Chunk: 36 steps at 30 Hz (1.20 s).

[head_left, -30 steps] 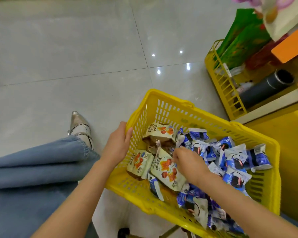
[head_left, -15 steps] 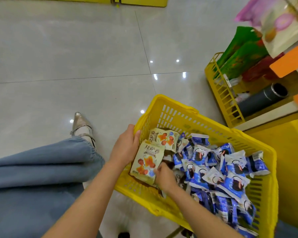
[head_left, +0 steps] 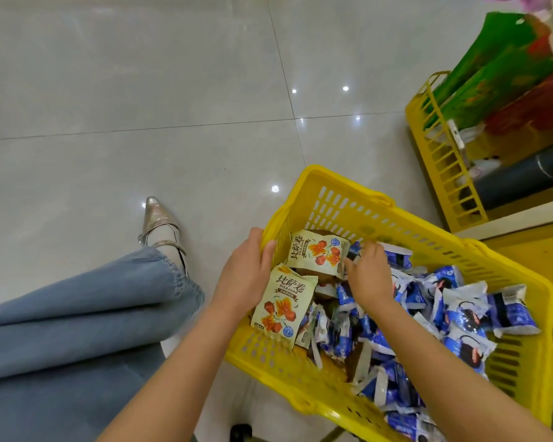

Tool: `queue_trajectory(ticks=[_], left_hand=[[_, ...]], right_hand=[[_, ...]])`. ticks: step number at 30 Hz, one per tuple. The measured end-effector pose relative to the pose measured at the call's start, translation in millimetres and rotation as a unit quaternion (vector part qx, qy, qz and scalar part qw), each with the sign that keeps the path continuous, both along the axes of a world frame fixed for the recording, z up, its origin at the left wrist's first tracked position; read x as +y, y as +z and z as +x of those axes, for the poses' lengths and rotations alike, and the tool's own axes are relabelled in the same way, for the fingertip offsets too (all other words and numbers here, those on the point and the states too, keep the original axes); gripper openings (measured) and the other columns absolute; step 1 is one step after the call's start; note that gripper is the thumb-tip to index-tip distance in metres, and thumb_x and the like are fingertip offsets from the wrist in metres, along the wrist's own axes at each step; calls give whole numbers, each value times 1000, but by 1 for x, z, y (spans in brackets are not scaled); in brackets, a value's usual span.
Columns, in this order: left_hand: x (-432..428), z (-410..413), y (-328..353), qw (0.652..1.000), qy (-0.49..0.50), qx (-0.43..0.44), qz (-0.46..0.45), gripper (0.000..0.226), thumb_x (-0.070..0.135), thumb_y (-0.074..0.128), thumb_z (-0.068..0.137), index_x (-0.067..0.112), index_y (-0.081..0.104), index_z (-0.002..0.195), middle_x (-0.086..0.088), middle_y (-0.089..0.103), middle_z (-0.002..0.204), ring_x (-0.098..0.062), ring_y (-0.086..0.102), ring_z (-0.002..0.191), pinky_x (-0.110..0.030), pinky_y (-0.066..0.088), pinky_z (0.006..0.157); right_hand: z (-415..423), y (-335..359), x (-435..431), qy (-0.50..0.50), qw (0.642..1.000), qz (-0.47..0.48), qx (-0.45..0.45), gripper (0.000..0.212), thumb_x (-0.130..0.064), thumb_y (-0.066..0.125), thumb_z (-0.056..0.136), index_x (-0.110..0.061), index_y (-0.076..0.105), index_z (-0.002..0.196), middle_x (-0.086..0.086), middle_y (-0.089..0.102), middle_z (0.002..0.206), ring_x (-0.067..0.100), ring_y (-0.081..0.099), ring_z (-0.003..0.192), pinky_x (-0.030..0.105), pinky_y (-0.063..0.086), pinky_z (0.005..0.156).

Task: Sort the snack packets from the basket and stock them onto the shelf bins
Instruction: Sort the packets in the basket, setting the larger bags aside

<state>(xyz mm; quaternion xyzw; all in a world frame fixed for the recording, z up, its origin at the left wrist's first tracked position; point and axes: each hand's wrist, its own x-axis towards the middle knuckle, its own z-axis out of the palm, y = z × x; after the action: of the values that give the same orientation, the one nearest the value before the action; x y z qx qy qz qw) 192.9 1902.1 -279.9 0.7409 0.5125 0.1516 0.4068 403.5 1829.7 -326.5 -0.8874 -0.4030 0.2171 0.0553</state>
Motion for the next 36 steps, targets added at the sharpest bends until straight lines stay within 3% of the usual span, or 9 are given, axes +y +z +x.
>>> queue_trajectory(ticks=[3,5,16,20,23,25,28,33,36], left_hand=[[0,0,0,1000,1,3,-4,18,42,29,97,27,37,100,3,58,86,-11,54,73,-27,37,58],[1,0,0,1000,3,7,-4,21,43,29,97,25,38,101,3,59,87,-12,55,74,-27,39,59],[0,3,-1,995,14,76,65,21,41,28,98,22,36,94,7,47,69,-17,49,63,-30,30,50],[-1,5,2,988,11,122,89,23,38,27,99,18,37,95,0,51,76,-28,55,74,-34,33,57],[-3,8,11,975,30,173,133,27,30,36,99,10,49,113,-11,58,101,-33,54,96,-42,36,78],[-6,12,19,966,48,178,180,30,18,47,94,8,50,122,-13,56,114,-32,49,106,-42,31,91],[-15,33,36,968,29,112,223,31,4,51,86,5,53,117,-13,56,111,-31,49,103,-42,34,89],[-44,80,21,998,-25,20,49,21,16,43,96,15,54,114,3,54,106,-12,52,92,-22,40,75],[-61,107,-11,993,-64,55,-78,24,18,39,98,12,52,117,-7,58,109,-20,56,87,-23,39,66]], right_hand=[[8,-11,9,86,978,-163,-100,59,-35,37,99,3,21,142,18,33,144,31,33,131,39,26,108],[12,-12,11,107,970,-191,-108,60,-35,39,99,3,22,141,18,35,142,31,35,130,39,26,108],[6,45,-73,65,993,52,79,58,-34,59,90,-16,37,141,3,45,138,20,39,129,33,34,107],[-8,58,-121,200,970,-25,136,54,-41,55,91,-31,36,139,-11,43,138,7,38,129,16,27,101],[-12,57,-139,274,946,-108,136,49,-38,49,95,-28,36,140,-8,41,141,9,36,129,22,28,105],[-10,59,-140,267,953,-72,127,46,-39,45,96,-26,36,140,-7,40,141,9,35,129,23,28,106],[3,66,-127,137,980,52,134,43,-38,43,97,-26,37,138,-6,41,139,8,40,124,20,33,100],[45,51,-83,16,992,84,87,56,-32,53,94,-9,31,140,8,37,143,21,34,133,29,30,106],[59,30,-67,-15,989,22,144,73,-34,60,89,-4,23,144,14,29,148,27,28,137,38,28,112]])
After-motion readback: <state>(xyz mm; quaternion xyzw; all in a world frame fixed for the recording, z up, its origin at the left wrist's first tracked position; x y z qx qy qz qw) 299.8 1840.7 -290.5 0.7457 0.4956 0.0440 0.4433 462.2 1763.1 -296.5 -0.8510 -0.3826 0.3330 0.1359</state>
